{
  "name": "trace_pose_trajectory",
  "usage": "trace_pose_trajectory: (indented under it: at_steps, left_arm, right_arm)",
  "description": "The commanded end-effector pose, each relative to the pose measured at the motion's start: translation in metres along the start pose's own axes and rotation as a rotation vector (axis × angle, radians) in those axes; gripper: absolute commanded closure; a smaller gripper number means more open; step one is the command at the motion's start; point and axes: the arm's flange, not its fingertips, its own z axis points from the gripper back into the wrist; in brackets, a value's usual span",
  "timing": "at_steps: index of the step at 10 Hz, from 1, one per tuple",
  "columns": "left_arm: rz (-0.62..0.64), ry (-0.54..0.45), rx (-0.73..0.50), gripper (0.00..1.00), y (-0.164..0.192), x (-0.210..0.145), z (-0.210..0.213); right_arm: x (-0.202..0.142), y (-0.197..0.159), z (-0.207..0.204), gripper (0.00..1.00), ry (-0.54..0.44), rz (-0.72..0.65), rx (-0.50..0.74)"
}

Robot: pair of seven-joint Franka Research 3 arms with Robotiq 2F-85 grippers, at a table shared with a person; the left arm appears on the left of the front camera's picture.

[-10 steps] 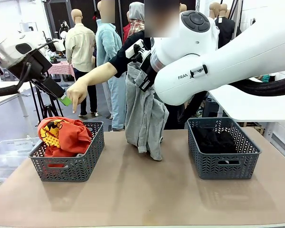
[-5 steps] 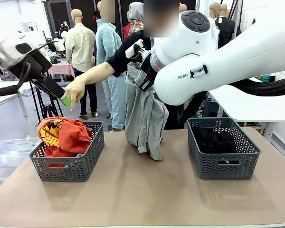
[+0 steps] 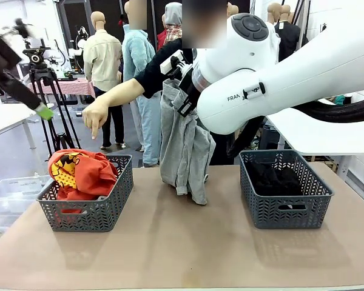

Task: Sort the tops and bottoms.
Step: Sort the clothes according to human instructions.

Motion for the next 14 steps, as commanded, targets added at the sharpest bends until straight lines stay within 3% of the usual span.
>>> trace_pose_trajectory:
  at_steps: [1, 4, 5, 6, 11, 14]
  left_arm:
    - [0.021, 0.005, 0.036, 0.0, 0.006, -0.024, 0.013]
    - [0.043, -0.072, 0.014, 0.0, 0.006, -0.034, 0.024]
    - [0.034, -0.034, 0.033, 0.0, 0.009, -0.029, 0.032]
    - [0.034, -0.034, 0.033, 0.0, 0.009, -0.029, 0.032]
    - [0.034, -0.034, 0.033, 0.0, 0.009, -0.029, 0.032]
    - [0.034, -0.034, 0.033, 0.0, 0.009, -0.029, 0.032]
  right_arm:
    - [0.004, -0.004, 0.002, 1.0, 0.004, 0.009, 0.004]
    - [0.0, 0.0, 0.0, 1.0, 0.0, 0.0, 0.0]
    - [0.012, 0.007, 0.006, 1.0, 0.015, 0.046, 0.0]
    - [0.028, 0.006, 0.012, 1.0, 0.013, 0.078, -0.077]
    - [0.119, 0.0, 0.049, 1.0, -0.345, 0.167, -0.084]
    - [0.159, 0.014, 0.043, 1.0, -0.448, 0.205, -0.081]
